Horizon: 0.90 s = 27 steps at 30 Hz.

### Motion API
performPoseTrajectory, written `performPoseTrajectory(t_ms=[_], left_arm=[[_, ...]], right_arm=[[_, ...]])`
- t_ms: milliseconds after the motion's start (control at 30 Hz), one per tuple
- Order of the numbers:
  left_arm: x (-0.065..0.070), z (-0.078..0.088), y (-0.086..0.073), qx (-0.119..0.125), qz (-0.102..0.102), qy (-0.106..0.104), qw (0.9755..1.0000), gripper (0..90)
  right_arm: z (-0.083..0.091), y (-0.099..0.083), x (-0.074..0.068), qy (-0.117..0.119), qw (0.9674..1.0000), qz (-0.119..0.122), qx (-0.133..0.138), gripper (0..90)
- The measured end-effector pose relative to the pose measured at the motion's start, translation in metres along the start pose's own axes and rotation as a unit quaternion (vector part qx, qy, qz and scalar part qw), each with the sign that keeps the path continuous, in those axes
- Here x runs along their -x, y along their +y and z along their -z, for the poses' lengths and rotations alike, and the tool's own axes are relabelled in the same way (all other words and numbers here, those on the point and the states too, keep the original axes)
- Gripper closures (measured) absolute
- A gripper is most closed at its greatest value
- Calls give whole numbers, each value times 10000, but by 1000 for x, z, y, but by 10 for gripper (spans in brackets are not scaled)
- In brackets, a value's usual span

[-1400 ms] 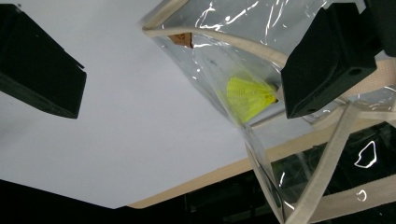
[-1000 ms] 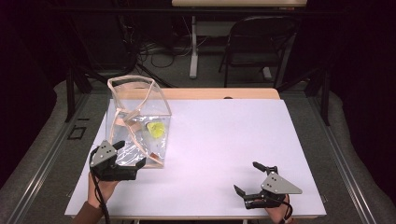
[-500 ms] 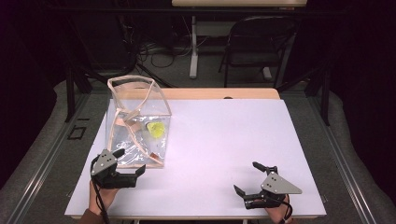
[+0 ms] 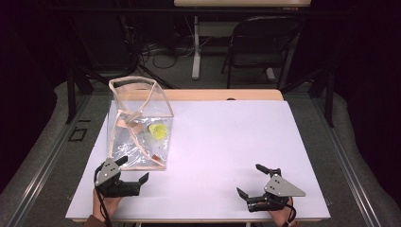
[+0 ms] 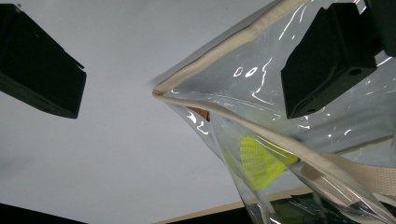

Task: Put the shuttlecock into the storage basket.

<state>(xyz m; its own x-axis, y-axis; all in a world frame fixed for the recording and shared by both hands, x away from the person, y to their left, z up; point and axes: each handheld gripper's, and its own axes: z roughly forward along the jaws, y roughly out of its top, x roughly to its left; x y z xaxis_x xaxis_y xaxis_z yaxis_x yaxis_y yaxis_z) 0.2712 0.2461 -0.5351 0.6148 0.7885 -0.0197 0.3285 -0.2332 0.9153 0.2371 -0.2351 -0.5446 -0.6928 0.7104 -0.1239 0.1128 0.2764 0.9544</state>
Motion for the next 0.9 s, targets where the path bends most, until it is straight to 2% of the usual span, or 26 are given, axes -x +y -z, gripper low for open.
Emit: performPoseTrajectory(t_ms=[300,367,433,567,900], left_arm=[[4,-1,-14,163,-53,26,9999,1],[5,-2,-17,191,-146,62,9997,1],[7,-2,-18,197,-153,28,9997,0],[10,-5,-22,145,-390,48,9991,0],[9,-9,-22,111,-411,-38,9991,0]], right_arm=[[0,0,0,1,10000,1,-8,6],[0,0,0,2,10000,-1,-9,6],[0,0,0,6,10000,-5,-15,6],[0,-1,0,25,10000,-11,-33,6],[-1,-2,1,34,10000,-25,-29,5]])
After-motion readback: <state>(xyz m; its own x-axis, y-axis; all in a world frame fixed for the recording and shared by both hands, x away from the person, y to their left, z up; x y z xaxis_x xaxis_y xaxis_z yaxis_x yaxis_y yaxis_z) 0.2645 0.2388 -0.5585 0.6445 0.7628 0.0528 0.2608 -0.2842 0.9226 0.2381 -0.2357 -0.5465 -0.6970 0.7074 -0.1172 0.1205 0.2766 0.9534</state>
